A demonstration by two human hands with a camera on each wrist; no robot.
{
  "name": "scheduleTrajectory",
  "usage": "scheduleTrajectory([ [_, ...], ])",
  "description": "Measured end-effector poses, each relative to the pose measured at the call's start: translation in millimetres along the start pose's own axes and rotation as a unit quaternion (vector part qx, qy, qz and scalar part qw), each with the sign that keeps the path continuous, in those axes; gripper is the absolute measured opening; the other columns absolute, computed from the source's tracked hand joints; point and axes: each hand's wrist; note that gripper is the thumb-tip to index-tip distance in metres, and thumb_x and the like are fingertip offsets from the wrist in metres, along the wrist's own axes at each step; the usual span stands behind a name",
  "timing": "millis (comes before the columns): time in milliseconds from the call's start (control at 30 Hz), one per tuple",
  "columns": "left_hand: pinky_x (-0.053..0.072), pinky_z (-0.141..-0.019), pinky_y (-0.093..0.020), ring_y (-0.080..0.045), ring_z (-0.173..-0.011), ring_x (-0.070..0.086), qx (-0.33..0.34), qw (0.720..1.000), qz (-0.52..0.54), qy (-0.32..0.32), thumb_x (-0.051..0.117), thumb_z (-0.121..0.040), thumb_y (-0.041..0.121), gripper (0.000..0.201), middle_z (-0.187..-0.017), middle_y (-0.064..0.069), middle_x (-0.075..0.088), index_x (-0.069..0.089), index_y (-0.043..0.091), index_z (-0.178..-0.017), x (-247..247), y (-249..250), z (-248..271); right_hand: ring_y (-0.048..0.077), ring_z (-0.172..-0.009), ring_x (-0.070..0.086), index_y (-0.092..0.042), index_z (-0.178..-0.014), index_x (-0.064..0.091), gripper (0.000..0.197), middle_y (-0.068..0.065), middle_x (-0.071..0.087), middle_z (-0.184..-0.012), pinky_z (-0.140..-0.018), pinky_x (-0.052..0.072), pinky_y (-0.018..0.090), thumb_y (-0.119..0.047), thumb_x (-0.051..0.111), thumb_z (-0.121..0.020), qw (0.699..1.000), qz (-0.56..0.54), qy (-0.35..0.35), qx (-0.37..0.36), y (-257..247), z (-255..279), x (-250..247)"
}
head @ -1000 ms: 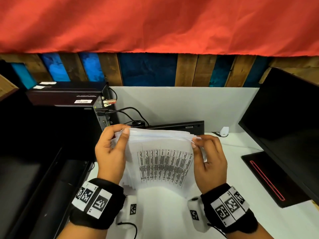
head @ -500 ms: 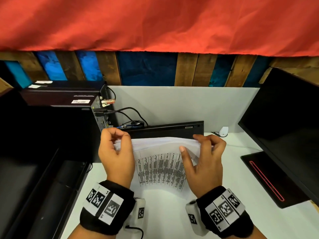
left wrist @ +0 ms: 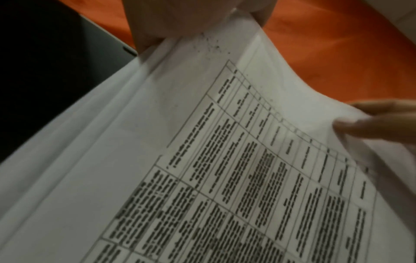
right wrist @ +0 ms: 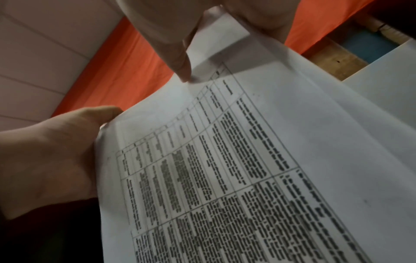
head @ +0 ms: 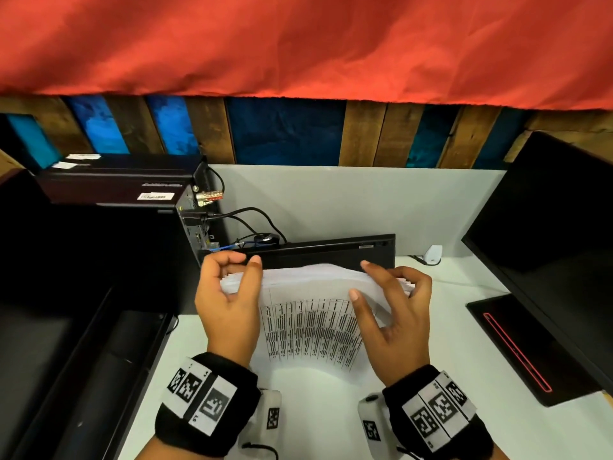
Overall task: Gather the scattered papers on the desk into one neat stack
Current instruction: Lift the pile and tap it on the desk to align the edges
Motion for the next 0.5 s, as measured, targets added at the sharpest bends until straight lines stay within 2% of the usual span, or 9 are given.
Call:
scheduleTrajectory([
  [33,0.048,-0.071,-0.015,0.001,-0.068,0.058,-0.008,1.000,0.012,0.007,0.064,-0.086,0.012,0.008,-0.070,0.015,0.062,0.060,0.006,-0.090,-1,-1,-2,-0.006,-0.104,0.046,-0.035,-0.119,0.060,0.037,-0.004,0.038,-0.113,-0.084,0.053,0.022,-0.032,0.067,-0.082,1.000,-0.013,0.006,0.016,1,-1,0],
  [100,0.050,-0.077,-0.030,-0.010,-0.076,0.060,-0.018,0.999,0.045,-0.012,0.060,-0.083,0.024,0.008,-0.078,0.006,0.063,0.060,0.019,-0.088,-4,-4,-6,-0.007,-0.107,0.045,-0.038,-0.122,0.055,0.043,-0.003,0.041,-0.112,-0.086,0.046,0.012,-0.033,0.067,-0.081,0.999,-0.038,-0.003,0.030,1,-3,-2],
  [167,0.051,-0.075,-0.025,-0.007,-0.074,0.060,-0.002,0.995,0.052,-0.082,0.069,-0.075,0.043,0.028,-0.078,0.011,0.062,0.057,0.025,-0.093,-6,-4,-3,-0.005,-0.112,0.047,-0.038,-0.130,0.048,0.056,-0.002,0.048,-0.116,-0.091,0.039,0.006,-0.028,0.070,-0.080,0.997,-0.067,-0.030,0.028,2,-4,-4],
  [200,0.051,-0.072,-0.021,-0.005,-0.073,0.060,0.007,0.992,0.052,-0.116,0.074,-0.068,0.052,0.044,-0.077,0.012,0.062,0.056,0.026,-0.098,-8,-6,-1,-0.001,-0.114,0.050,-0.036,-0.136,0.042,0.066,-0.003,0.051,-0.118,-0.094,0.040,0.010,-0.023,0.073,-0.079,0.995,-0.089,-0.036,0.041,2,-5,-4],
  [267,0.053,-0.070,-0.017,-0.004,-0.074,0.062,-0.006,0.986,0.057,-0.153,0.081,-0.054,0.060,0.068,-0.081,0.011,0.063,0.053,0.025,-0.106,-12,-14,-1,0.007,-0.106,0.060,-0.038,-0.140,0.030,0.085,-0.007,0.057,-0.115,-0.092,0.049,0.021,-0.014,0.079,-0.075,0.978,-0.167,-0.024,0.126,9,-5,-3],
  [333,0.055,-0.072,-0.017,-0.004,-0.081,0.066,-0.067,0.976,0.070,-0.197,0.088,-0.041,0.056,0.087,-0.089,0.009,0.065,0.052,0.022,-0.113,-22,-31,-8,0.012,-0.103,0.065,-0.037,-0.136,0.036,0.085,-0.003,0.063,-0.114,-0.089,0.053,0.025,-0.015,0.083,-0.069,0.940,-0.259,-0.027,0.222,20,-6,-3],
  [400,0.057,-0.082,-0.025,-0.006,-0.094,0.069,-0.174,0.941,0.050,-0.285,0.094,-0.035,0.044,0.097,-0.102,0.005,0.072,0.054,0.018,-0.120,-32,-45,-12,0.020,-0.104,0.067,-0.024,-0.126,0.055,0.067,0.003,0.070,-0.111,-0.084,0.056,0.026,-0.018,0.084,-0.065,0.902,-0.305,-0.084,0.296,30,-5,-5],
  [467,0.055,-0.093,-0.038,-0.017,-0.104,0.070,-0.247,0.902,-0.006,-0.353,0.095,-0.042,0.022,0.083,-0.109,-0.001,0.074,0.061,0.014,-0.118,-38,-57,-10,0.025,-0.096,0.071,-0.017,-0.103,0.070,0.044,0.007,0.076,-0.098,-0.079,0.059,0.032,-0.009,0.083,-0.062,0.868,-0.310,-0.164,0.352,41,-1,-1],
  [500,0.056,-0.091,-0.036,-0.021,-0.105,0.070,-0.257,0.899,-0.024,-0.354,0.093,-0.046,0.011,0.072,-0.107,-0.003,0.075,0.065,0.013,-0.113,-38,-60,-7,0.024,-0.092,0.072,-0.016,-0.095,0.072,0.040,0.007,0.076,-0.094,-0.082,0.058,0.040,-0.005,0.084,-0.058,0.862,-0.296,-0.193,0.364,47,2,1],
])
Point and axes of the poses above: each hand's wrist, its own z-axis away from the middle knuckle, its own x-axis out of the palm, y = z × x
